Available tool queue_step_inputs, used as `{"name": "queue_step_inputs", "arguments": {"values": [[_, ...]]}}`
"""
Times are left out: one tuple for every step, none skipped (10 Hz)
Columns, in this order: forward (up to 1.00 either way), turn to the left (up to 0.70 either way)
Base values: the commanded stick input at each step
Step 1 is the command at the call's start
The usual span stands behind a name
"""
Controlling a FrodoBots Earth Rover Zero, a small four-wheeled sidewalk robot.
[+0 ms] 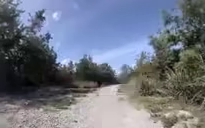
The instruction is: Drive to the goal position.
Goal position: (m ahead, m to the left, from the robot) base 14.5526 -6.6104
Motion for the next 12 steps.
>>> {"name": "queue_step_inputs", "arguments": {"values": [[0.70, 0.00], [0.70, 0.00], [0.70, 0.00], [0.70, 0.00], [0.70, 0.00], [0.70, 0.00], [0.70, 0.00], [0.70, 0.00], [0.70, 0.00], [0.70, 0.00], [0.70, 0.00], [0.70, 0.00]]}}
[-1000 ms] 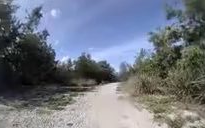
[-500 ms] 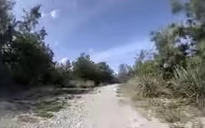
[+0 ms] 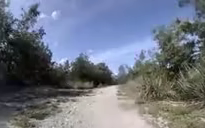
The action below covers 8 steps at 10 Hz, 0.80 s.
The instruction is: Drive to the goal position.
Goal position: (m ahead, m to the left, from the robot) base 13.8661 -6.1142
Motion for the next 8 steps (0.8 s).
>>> {"name": "queue_step_inputs", "arguments": {"values": [[0.70, 0.00], [0.70, 0.00], [0.70, 0.00], [0.70, 0.00], [0.70, 0.00], [0.70, 0.00], [0.70, 0.00], [0.70, 0.00]]}}
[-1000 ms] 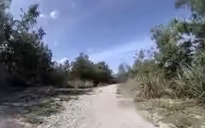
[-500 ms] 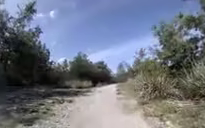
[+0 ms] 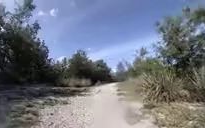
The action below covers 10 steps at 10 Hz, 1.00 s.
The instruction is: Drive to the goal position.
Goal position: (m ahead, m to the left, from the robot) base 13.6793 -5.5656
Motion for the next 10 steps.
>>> {"name": "queue_step_inputs", "arguments": {"values": [[0.70, 0.00], [0.70, 0.00], [0.70, 0.00], [0.70, 0.00], [0.70, 0.00], [0.70, 0.00], [0.70, 0.00], [0.70, 0.00], [0.70, 0.00], [0.70, 0.00]]}}
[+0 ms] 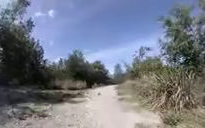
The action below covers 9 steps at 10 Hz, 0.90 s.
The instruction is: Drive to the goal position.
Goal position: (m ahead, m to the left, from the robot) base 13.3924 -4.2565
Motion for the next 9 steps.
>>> {"name": "queue_step_inputs", "arguments": {"values": [[0.70, 0.00], [0.70, 0.00], [0.70, 0.00], [0.70, 0.00], [0.70, 0.00], [0.70, 0.00], [0.70, 0.00], [0.70, 0.00], [0.70, 0.00]]}}
